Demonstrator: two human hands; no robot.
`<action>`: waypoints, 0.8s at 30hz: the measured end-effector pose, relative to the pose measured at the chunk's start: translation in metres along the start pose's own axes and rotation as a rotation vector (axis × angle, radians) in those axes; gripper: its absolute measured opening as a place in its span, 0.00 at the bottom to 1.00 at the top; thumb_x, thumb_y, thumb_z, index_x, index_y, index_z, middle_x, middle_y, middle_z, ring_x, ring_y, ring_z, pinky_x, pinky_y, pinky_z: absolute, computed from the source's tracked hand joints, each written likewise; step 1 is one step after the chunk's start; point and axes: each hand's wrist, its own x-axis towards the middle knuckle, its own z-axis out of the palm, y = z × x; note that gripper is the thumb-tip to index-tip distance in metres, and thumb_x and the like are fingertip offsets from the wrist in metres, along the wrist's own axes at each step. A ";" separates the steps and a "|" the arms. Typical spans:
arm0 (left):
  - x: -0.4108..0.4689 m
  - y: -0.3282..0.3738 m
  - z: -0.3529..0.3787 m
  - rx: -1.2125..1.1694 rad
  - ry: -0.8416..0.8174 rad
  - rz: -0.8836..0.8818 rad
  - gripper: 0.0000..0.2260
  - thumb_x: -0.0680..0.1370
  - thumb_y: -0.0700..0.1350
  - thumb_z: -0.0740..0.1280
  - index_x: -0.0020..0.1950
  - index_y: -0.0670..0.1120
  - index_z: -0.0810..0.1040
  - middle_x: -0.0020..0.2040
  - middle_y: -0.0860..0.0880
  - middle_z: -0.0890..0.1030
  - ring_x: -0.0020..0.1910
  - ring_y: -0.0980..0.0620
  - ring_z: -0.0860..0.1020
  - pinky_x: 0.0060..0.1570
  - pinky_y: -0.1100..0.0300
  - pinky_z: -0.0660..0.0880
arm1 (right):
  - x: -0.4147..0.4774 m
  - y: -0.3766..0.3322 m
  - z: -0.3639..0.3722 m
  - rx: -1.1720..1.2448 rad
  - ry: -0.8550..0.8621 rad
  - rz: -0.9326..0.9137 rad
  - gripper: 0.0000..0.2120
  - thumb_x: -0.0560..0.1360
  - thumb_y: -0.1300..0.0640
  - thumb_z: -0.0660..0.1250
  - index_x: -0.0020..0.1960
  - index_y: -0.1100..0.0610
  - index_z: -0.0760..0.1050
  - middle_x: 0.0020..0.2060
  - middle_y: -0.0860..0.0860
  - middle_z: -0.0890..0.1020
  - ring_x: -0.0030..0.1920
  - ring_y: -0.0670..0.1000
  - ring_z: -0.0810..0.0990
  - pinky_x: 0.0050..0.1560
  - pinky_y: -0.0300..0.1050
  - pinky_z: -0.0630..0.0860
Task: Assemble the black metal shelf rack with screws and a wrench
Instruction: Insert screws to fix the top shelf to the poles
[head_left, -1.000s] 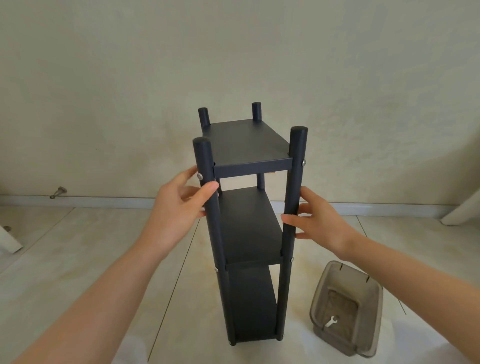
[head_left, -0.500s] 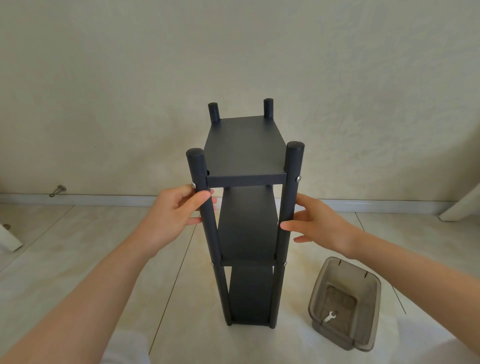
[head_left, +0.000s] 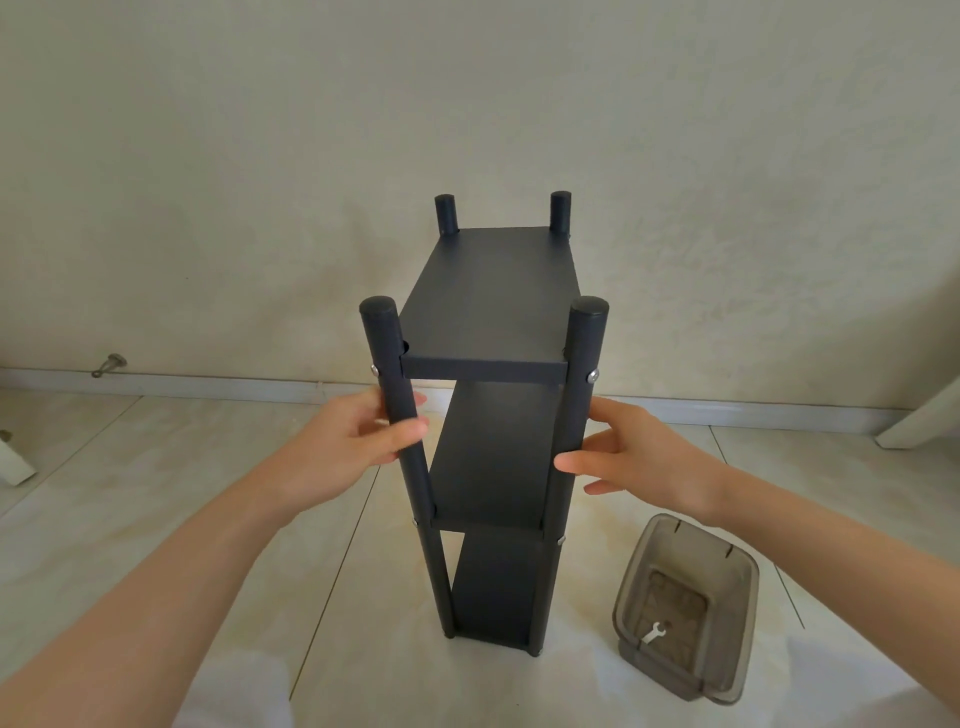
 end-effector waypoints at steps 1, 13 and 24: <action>-0.001 -0.004 0.002 0.072 -0.040 -0.023 0.11 0.78 0.48 0.70 0.60 0.51 0.80 0.59 0.59 0.81 0.58 0.58 0.81 0.61 0.58 0.77 | -0.001 -0.001 0.000 -0.006 -0.009 -0.004 0.22 0.76 0.54 0.71 0.69 0.48 0.71 0.60 0.46 0.80 0.52 0.51 0.84 0.52 0.50 0.83; -0.012 -0.022 0.020 0.154 0.003 -0.098 0.09 0.80 0.42 0.69 0.59 0.51 0.80 0.55 0.60 0.82 0.54 0.62 0.80 0.60 0.63 0.73 | -0.015 -0.008 -0.016 -0.131 -0.038 0.009 0.07 0.75 0.53 0.71 0.52 0.47 0.84 0.44 0.43 0.86 0.47 0.45 0.84 0.54 0.47 0.81; -0.017 -0.023 0.008 0.041 -0.005 -0.060 0.13 0.80 0.40 0.69 0.64 0.50 0.79 0.58 0.56 0.83 0.57 0.54 0.82 0.58 0.59 0.78 | -0.027 -0.032 0.001 -0.105 -0.013 -0.077 0.09 0.78 0.59 0.68 0.53 0.45 0.78 0.54 0.45 0.85 0.54 0.44 0.82 0.61 0.41 0.76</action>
